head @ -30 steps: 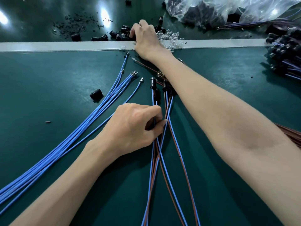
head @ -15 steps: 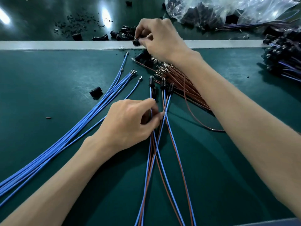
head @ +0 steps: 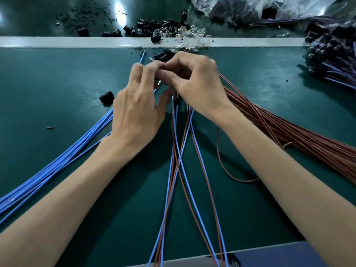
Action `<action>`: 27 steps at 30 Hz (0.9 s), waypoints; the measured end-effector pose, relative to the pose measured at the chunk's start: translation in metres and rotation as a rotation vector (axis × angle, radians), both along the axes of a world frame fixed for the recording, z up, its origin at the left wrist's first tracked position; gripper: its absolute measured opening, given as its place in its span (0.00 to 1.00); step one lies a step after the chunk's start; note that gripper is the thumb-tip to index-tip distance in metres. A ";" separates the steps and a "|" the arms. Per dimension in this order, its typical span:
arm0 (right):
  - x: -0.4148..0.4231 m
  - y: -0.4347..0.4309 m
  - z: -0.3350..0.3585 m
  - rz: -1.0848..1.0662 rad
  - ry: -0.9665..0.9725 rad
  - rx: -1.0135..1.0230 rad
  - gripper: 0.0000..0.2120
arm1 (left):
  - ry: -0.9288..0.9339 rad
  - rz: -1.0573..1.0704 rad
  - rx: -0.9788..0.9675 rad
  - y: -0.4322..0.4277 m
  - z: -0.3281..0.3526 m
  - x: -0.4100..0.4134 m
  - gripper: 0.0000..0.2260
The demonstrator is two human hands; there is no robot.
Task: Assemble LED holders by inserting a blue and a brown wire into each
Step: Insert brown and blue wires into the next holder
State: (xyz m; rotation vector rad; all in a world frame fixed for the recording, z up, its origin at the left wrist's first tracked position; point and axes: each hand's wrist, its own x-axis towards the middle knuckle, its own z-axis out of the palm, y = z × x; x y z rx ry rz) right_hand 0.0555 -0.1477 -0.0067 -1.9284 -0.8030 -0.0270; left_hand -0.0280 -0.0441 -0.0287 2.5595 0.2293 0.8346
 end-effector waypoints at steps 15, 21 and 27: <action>0.040 0.008 0.032 0.234 0.750 0.531 0.30 | -0.064 -0.289 -0.250 -0.023 0.012 -0.015 0.11; 0.044 0.007 0.031 0.273 0.843 0.741 0.28 | 0.098 -0.332 -0.489 -0.053 0.014 -0.016 0.18; 0.046 -0.001 0.037 0.186 0.633 0.529 0.22 | 0.157 -0.514 -0.198 -0.038 0.008 -0.014 0.17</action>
